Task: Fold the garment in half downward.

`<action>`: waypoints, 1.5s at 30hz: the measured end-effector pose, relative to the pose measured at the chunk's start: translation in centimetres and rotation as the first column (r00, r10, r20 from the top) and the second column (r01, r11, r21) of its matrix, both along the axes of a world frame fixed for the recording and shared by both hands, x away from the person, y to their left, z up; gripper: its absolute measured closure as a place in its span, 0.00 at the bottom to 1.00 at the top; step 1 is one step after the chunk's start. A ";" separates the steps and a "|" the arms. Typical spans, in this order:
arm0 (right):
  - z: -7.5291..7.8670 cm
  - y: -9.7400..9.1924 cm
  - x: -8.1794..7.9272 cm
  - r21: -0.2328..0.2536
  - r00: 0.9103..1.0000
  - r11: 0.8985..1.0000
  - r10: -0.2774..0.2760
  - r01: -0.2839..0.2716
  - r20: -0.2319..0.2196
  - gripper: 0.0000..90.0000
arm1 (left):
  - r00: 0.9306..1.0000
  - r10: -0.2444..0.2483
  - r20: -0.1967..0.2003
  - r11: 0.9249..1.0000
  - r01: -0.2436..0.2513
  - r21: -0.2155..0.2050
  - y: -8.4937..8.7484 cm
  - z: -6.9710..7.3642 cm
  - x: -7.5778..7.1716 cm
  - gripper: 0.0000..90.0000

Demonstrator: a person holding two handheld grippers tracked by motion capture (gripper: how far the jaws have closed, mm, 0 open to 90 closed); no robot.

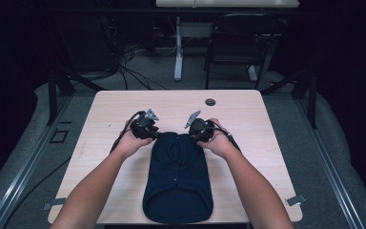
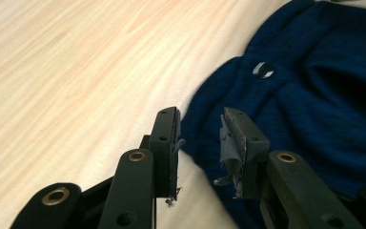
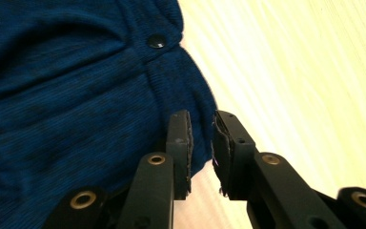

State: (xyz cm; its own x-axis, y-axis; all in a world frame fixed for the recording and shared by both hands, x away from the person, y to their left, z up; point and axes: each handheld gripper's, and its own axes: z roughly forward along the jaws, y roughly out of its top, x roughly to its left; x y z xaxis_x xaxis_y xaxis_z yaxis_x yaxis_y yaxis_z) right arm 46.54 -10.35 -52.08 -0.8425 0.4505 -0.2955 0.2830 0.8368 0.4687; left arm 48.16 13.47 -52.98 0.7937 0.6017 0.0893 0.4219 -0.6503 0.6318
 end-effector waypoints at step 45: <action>-0.9 -0.2 0.5 -0.019 0.999 0.999 -0.028 0.028 -0.023 0.94 | 0.999 -0.053 0.000 0.990 0.052 0.133 -2.1 -1.4 0.3 0.94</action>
State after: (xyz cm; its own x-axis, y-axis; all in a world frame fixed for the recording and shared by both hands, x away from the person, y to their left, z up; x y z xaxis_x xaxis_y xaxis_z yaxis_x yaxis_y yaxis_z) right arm 47.04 -10.58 -53.01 -0.8363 0.4685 -0.2847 0.3171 0.8370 0.4460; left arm 48.46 11.33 -54.40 0.8233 0.5420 0.1687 0.3829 -0.7496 0.5399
